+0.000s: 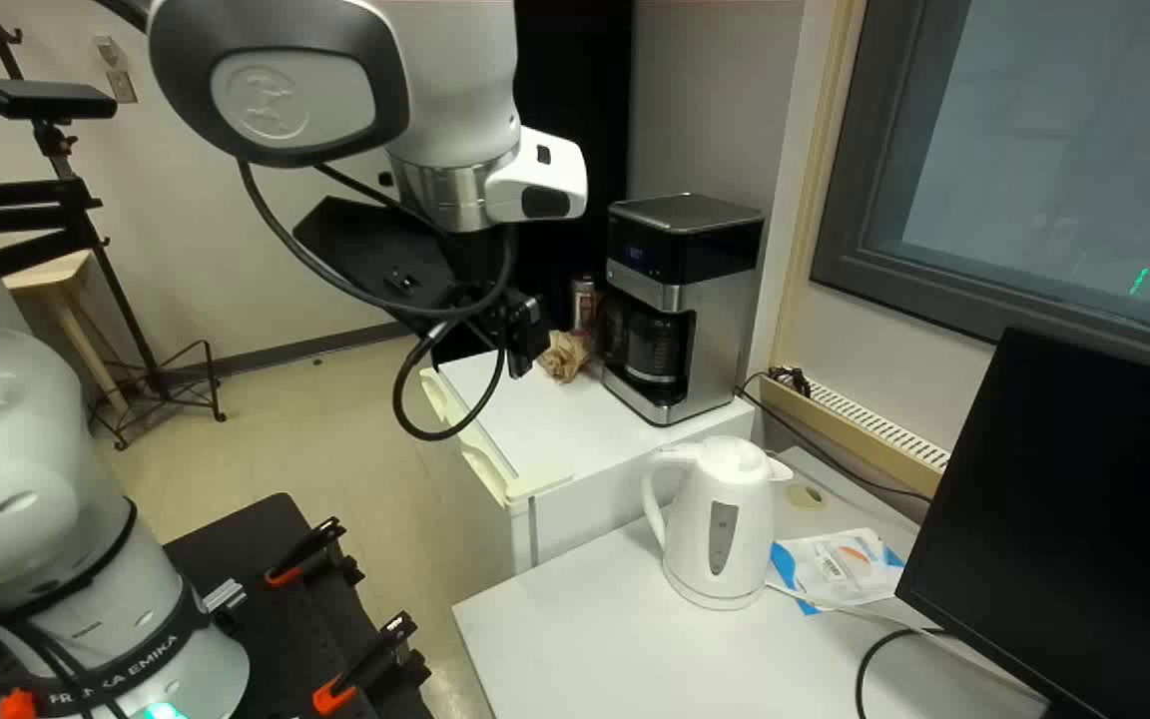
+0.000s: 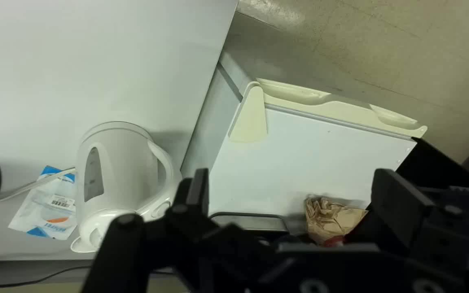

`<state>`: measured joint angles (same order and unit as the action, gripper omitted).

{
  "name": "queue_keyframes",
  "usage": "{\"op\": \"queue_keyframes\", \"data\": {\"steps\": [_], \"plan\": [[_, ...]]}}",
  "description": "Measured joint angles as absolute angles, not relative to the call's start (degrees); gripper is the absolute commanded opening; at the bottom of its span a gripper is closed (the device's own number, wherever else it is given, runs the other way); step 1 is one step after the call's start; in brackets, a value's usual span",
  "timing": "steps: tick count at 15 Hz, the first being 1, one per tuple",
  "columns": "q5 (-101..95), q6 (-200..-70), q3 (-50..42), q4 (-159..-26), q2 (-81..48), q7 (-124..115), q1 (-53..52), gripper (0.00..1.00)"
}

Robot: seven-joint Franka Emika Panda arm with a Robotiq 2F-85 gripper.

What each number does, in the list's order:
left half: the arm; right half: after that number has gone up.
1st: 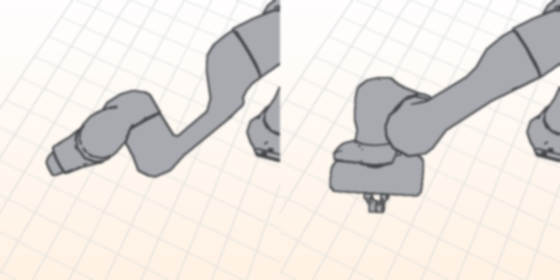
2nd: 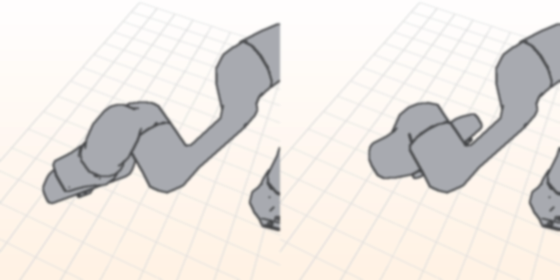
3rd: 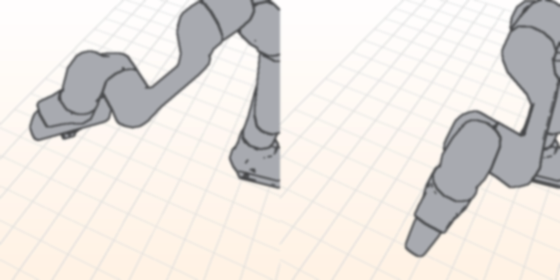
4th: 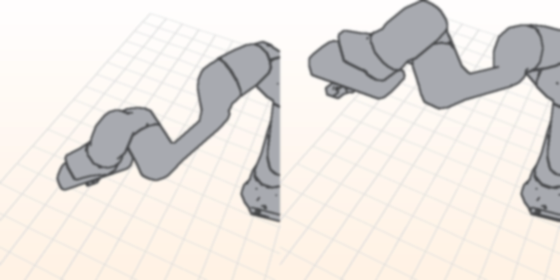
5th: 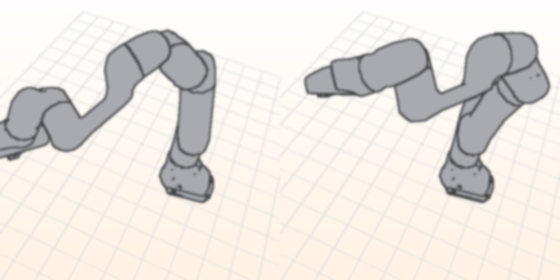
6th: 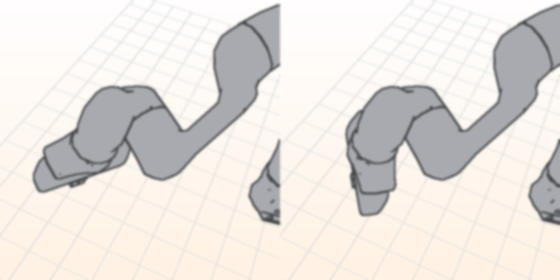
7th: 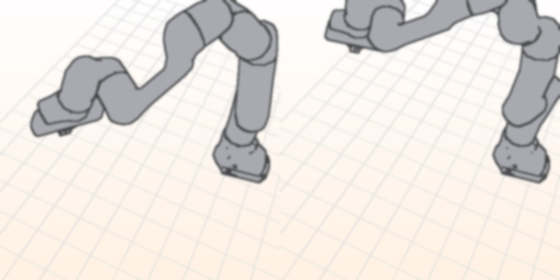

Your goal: Press a button on the coffeemaker.

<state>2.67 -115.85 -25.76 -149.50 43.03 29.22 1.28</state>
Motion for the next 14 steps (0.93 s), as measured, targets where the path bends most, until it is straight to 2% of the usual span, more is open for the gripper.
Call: {"op": "queue_keyframes", "data": {"steps": [14], "plan": [[2.4, -116.8, -25.0, -149.5, 40.3, 31.1, 1.3, 1.0]]}}
